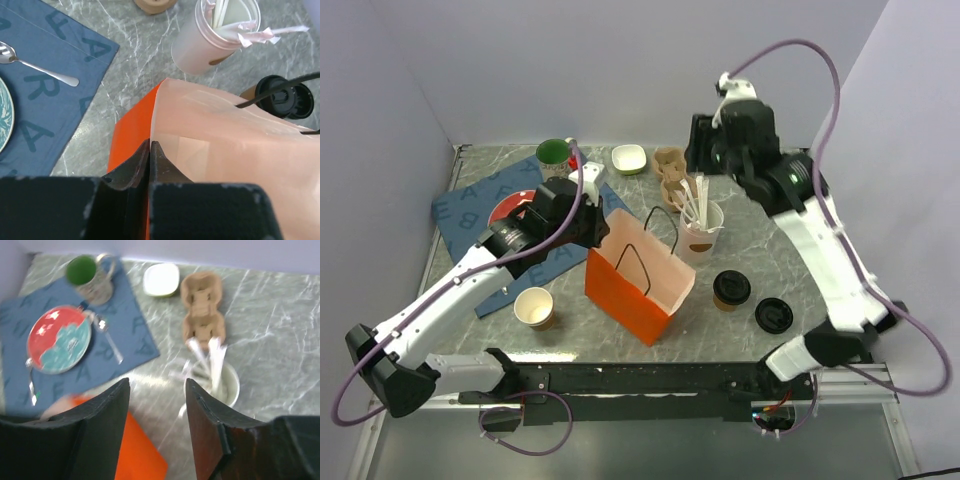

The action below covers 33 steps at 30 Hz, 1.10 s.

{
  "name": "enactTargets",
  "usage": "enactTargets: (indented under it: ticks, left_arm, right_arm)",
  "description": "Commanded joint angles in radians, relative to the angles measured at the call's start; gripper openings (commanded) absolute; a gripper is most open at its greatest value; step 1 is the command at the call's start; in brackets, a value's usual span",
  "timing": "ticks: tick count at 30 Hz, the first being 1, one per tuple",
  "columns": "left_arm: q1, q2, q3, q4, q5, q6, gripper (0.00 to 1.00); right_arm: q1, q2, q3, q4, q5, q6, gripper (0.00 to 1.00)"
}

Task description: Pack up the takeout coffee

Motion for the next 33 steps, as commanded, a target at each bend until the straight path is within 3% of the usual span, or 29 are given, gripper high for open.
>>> enactTargets:
  ticks: [1, 6, 11, 20, 24, 33]
  left_arm:
    - [0.003, -0.046, -0.010, -0.007, -0.017, -0.060, 0.08]
    - [0.003, -0.121, -0.103, 0.057, 0.069, -0.042, 0.09]
    - [0.003, -0.167, -0.134, 0.103, 0.113, -0.014, 0.09]
    - [0.004, -0.097, -0.044, 0.043, 0.090, -0.034, 0.11]
    - [0.004, -0.111, -0.044, 0.031, 0.075, -0.054, 0.11]
    - [0.004, -0.146, -0.025, -0.013, 0.054, -0.052, 0.14]
  right_arm:
    - [-0.130, 0.183, 0.127, 0.051, -0.081, -0.034, 0.62]
    - [-0.227, 0.422, 0.321, -0.033, -0.174, -0.029, 0.73]
    - [-0.304, 0.530, 0.348, -0.002, -0.202, -0.055, 0.77]
    - [-0.370, 0.772, 0.434, 0.080, -0.371, -0.097, 0.72]
    - [-0.369, 0.866, 0.466, 0.120, -0.373, -0.093, 0.70]
    - [-0.355, 0.898, 0.355, 0.260, -0.363, -0.078, 0.70]
